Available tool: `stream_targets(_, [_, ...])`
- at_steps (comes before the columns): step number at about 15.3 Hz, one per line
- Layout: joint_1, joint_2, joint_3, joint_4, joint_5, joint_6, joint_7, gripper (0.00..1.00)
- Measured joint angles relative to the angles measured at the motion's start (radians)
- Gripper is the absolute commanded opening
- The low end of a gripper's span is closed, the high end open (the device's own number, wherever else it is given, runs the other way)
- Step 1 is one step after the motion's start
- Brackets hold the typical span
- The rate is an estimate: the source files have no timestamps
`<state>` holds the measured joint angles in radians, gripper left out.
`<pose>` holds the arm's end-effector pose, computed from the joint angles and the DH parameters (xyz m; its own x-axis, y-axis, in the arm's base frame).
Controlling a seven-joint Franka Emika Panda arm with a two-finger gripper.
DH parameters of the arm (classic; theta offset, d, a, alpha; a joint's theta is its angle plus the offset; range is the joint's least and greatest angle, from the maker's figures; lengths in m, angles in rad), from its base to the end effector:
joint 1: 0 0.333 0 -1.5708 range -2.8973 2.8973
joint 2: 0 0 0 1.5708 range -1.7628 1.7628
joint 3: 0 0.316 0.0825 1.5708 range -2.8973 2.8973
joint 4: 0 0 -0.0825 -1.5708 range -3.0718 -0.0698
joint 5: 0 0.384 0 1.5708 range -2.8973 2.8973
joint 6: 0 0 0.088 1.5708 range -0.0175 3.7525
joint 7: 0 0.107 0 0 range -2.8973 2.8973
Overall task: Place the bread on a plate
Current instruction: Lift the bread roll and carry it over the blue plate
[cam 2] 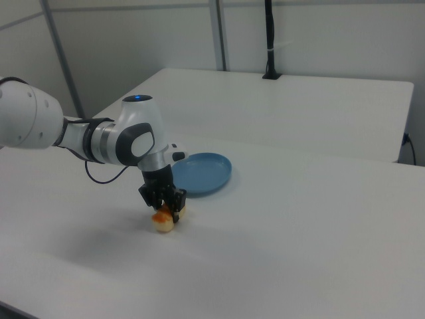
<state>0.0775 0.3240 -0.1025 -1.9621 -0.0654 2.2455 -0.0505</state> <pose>0.6063 -0.0147 0.3073 0.9965 0.0701 -0.0454 0.0736 -0.9941 0.0797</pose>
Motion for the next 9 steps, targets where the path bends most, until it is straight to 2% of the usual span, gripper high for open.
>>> stream_targets(5, [0.0,-0.009,0.0,0.017,0.0,-0.001,-0.013,0.45])
stream_targets(9, [-0.002,-0.023,-0.001,0.118,0.0,-0.062,-0.023,0.45])
